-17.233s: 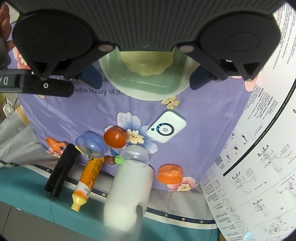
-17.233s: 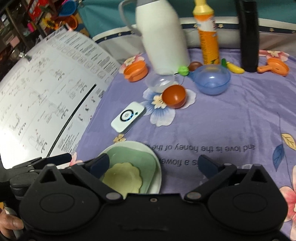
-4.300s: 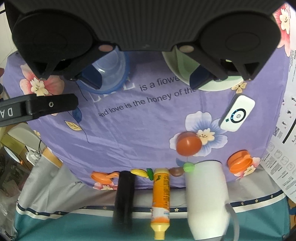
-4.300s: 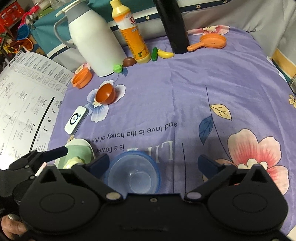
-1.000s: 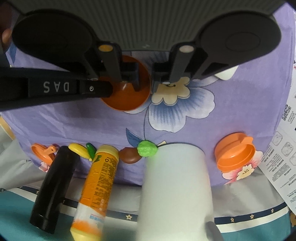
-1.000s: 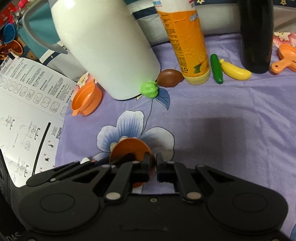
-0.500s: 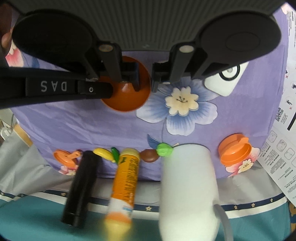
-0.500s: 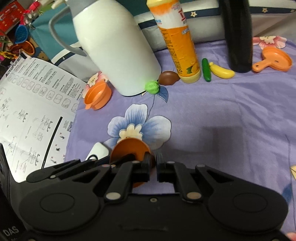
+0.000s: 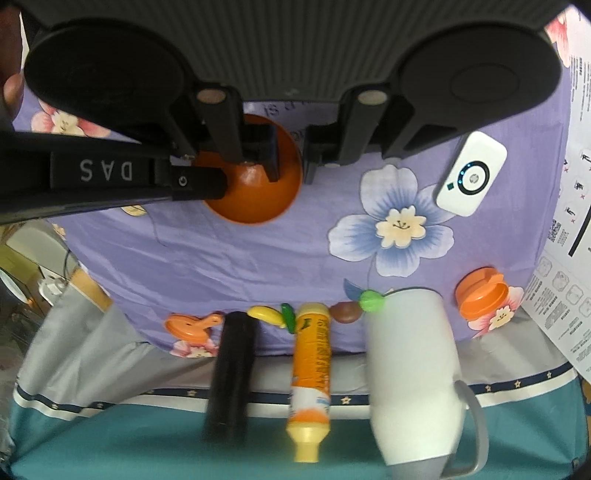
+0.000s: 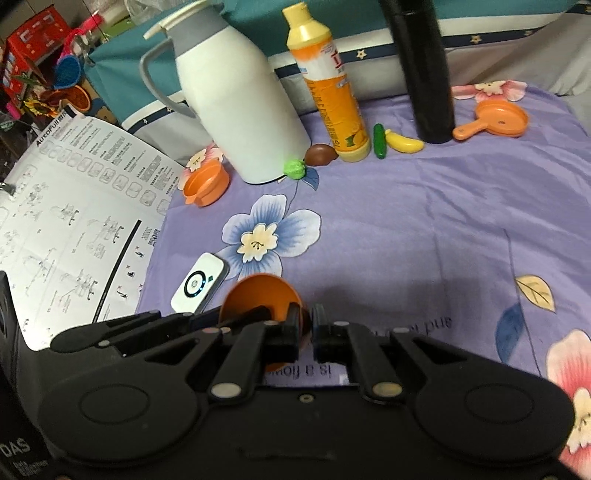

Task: Organize plates and bowls
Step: 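Carry the orange bowl over the clear bowl and lower it inside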

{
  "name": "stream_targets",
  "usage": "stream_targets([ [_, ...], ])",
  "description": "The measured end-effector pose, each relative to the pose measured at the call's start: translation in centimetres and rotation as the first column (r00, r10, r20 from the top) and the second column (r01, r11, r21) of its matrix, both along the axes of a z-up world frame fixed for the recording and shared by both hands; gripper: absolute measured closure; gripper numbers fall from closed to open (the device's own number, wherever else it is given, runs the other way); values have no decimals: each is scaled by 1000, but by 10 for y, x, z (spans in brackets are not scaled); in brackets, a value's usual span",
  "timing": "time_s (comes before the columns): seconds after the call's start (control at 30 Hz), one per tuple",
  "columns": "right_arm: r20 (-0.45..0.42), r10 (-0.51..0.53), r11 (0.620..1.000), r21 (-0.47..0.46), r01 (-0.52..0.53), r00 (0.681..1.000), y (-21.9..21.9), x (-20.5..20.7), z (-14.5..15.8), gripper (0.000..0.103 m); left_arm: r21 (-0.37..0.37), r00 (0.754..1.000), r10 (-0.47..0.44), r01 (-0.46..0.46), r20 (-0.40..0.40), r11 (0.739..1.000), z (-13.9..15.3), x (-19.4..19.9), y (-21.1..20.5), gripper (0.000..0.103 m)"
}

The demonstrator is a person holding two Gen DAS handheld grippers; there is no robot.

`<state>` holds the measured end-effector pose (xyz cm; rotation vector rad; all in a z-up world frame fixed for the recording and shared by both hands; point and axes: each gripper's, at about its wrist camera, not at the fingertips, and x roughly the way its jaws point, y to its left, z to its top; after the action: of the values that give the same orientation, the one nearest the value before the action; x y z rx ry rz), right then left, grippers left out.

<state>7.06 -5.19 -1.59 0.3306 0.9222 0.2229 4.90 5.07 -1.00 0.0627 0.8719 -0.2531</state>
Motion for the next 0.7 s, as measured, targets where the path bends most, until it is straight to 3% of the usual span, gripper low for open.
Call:
stream_targets([
  [0.33,17,-19,1000,8,19,1000,-22,-49,9,96,11,998,-57,57,0,998,7,-39,-24,91],
  [0.7,-36,-40,999,9,40,999,-38,-84,-11,96,20,992,-113,114,-64,993,-14,-63,-42,91],
])
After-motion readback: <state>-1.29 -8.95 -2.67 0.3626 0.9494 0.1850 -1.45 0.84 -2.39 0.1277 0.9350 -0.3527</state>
